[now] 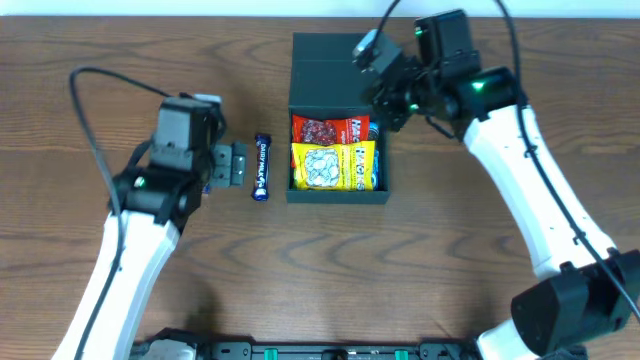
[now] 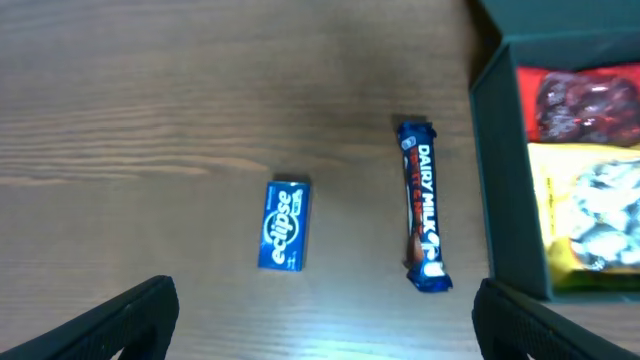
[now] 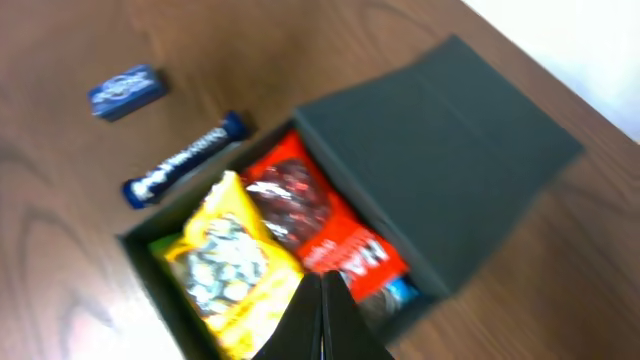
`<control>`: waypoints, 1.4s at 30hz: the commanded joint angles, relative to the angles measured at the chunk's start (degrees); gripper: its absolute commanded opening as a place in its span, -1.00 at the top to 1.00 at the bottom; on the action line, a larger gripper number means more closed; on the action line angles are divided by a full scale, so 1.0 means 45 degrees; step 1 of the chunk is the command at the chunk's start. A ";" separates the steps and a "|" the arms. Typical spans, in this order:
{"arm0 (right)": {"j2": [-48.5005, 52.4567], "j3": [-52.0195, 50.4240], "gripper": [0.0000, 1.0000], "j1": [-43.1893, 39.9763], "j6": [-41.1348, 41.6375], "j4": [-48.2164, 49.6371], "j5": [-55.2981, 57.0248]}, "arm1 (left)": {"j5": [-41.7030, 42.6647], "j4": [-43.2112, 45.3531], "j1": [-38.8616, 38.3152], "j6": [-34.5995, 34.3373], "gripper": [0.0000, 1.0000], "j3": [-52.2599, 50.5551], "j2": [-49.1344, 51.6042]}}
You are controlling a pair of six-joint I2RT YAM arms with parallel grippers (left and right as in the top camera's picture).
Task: Pack container
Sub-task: 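Lift right gripper out of the box and move it aside, then reach left gripper toward the Dairy Milk bar beside the box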
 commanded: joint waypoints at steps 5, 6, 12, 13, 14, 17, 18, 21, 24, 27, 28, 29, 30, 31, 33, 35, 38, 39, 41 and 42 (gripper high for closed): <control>-0.0194 0.0131 0.97 -0.1462 0.0228 0.0928 -0.0112 | 0.0107 0.1481 0.0024 0.0316 -0.90 0.0155 0.2652; -0.0194 0.0126 0.97 -0.1593 0.0228 0.1103 -0.0112 | 0.0301 0.1661 0.0024 0.0316 -0.90 0.0155 0.2958; -0.0194 0.0126 0.94 -0.1928 0.0228 0.1545 -0.0199 | 0.1676 0.2584 0.0024 0.0306 -0.90 0.0155 0.4600; -0.0194 0.0131 0.95 -0.1928 0.0228 0.1506 -0.0199 | 0.1676 0.2647 0.0029 0.0306 -0.90 0.0155 0.4886; -0.0194 0.0126 0.95 -0.1928 0.0228 0.1491 -0.0199 | 0.1676 0.2676 0.0029 0.0306 -0.90 0.0155 0.5066; -0.0194 0.0131 0.95 -0.1928 0.0228 0.1413 -0.0199 | 0.1690 0.2861 0.0029 0.0306 -0.90 0.0155 0.5858; -0.0194 0.0126 0.95 -0.1928 0.0233 0.1413 -0.0199 | 0.1729 0.2919 0.0015 0.0306 -0.91 0.0155 0.6144; -0.0194 0.0126 0.96 -0.1928 0.0345 0.1409 -0.0199 | 0.2288 0.3147 0.0015 0.0311 -0.94 0.0155 0.6722; -0.0194 0.0131 0.97 -0.1928 0.0947 0.1409 -0.0204 | 0.2438 0.3308 0.0015 0.0316 -0.89 0.0155 0.7087; -0.0194 0.0126 0.97 -0.1928 0.1248 0.1418 -0.0209 | 0.2438 0.3356 0.0019 0.0316 -0.64 0.0155 0.7252; -0.0194 0.0131 0.97 -0.1928 0.1350 0.1413 -0.0204 | 0.2438 0.3361 0.0019 0.0311 -0.54 0.0155 0.7257; -0.0194 0.0126 0.97 -0.1928 0.1438 0.1418 -0.0204 | 0.2443 0.3366 0.0019 0.0311 -0.47 0.0155 0.7261; -0.0194 0.0126 0.97 -0.1928 0.1535 0.1418 -0.0204 | 0.2443 0.3400 0.0019 0.0311 -0.40 0.0155 0.7261; -0.0194 0.0126 0.97 -0.1928 0.1579 0.1418 -0.0209 | 0.2458 0.3487 0.0015 0.0311 -0.35 0.0155 0.7261; -0.0194 0.0126 0.97 -0.1928 0.1647 0.1418 -0.0204 | 0.2589 0.3643 0.0015 0.0311 -0.22 0.0155 0.7261; -0.0194 0.0131 0.97 -0.1928 0.1661 0.1452 -0.0204 | 0.2642 0.3876 0.0015 0.0311 -0.19 0.0155 0.7261; -0.0194 0.0131 0.97 -0.1928 0.1661 0.1477 -0.0204 | 0.2939 0.4124 0.0015 0.0311 -0.17 0.0155 0.7261; -0.0194 0.0126 0.97 -0.1928 0.1656 0.1472 -0.0199 | 0.3162 0.4289 0.0015 0.0301 -0.15 0.0155 0.7261; -0.0194 0.0131 0.95 -0.1928 0.1656 0.1491 -0.0199 | 0.3594 0.4493 0.0015 0.0296 -0.12 0.0155 0.7261; -0.0194 0.0131 0.94 -0.1928 0.1661 0.1496 -0.0199 | 0.3648 0.4537 0.0015 0.0248 -0.11 0.0155 0.7261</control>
